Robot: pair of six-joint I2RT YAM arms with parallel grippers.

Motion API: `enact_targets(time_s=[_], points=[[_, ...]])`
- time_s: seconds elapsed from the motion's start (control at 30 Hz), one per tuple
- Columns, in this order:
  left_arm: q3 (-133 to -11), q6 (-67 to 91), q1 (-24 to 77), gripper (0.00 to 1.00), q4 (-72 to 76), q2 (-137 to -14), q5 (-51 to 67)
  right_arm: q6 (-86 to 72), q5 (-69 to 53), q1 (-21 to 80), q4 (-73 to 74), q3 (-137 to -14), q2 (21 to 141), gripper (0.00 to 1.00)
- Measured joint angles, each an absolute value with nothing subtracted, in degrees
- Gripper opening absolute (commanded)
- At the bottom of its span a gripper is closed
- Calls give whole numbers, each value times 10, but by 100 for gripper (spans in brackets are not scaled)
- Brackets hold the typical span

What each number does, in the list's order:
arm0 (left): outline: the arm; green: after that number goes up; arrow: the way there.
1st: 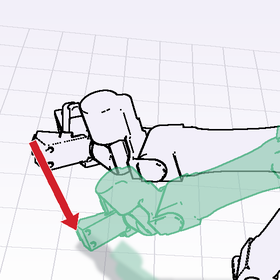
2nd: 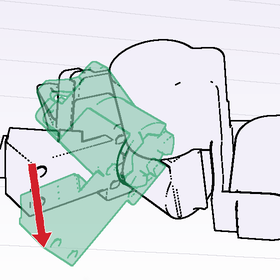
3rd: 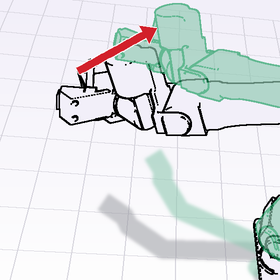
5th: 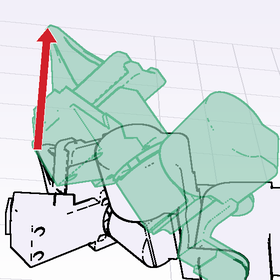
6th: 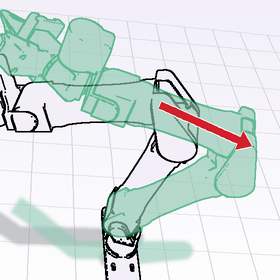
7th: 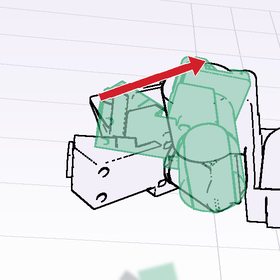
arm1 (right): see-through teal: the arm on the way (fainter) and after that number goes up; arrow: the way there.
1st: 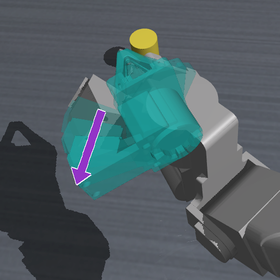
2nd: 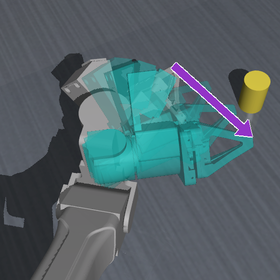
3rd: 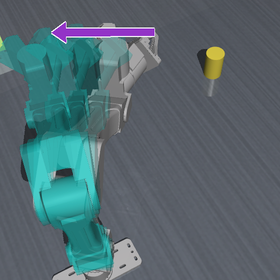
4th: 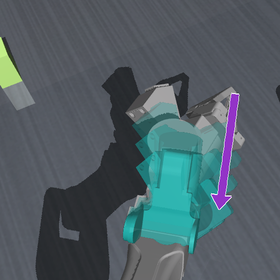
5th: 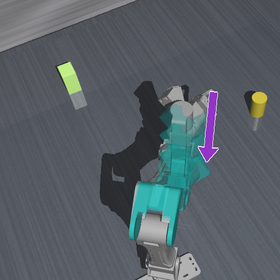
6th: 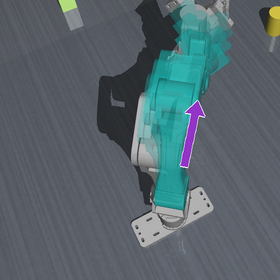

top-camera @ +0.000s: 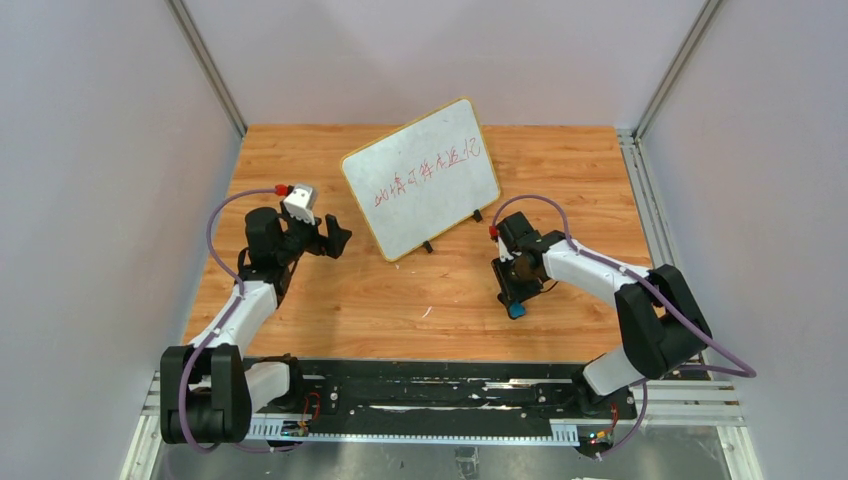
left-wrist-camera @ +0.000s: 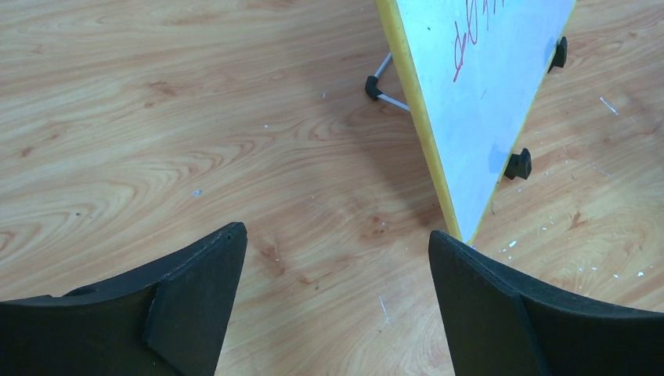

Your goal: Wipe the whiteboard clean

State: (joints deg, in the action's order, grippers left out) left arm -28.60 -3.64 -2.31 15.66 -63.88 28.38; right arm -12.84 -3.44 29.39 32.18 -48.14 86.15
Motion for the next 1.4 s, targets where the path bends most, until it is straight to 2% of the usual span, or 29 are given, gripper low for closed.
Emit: enact_targets(time_s=[0.07,0.17,0.23,0.27,0.43,0.67,0.9,1.13,1.4], points=[[-286,-36,-23,90,151,-639,284,-129,-34,294,322,-481,861,29],[-286,-36,-25,90,146,-639,284,-130,-34,294,323,-481,858,16],[-286,-36,-25,90,145,-639,284,-133,-34,293,323,-481,856,2],[-286,-36,-25,90,144,-639,284,-133,-33,293,324,-481,855,1],[-298,-29,-25,94,126,-639,287,-137,-33,292,324,-481,846,0],[-372,-32,-25,79,71,-644,324,-148,-29,291,319,-483,794,1],[-386,-39,-33,76,55,-652,371,-151,-21,284,305,-497,773,1],[-442,24,-96,73,110,-768,488,-154,-36,242,271,-497,745,1],[-470,79,-100,74,163,-825,538,-155,-83,168,214,-496,692,0]])
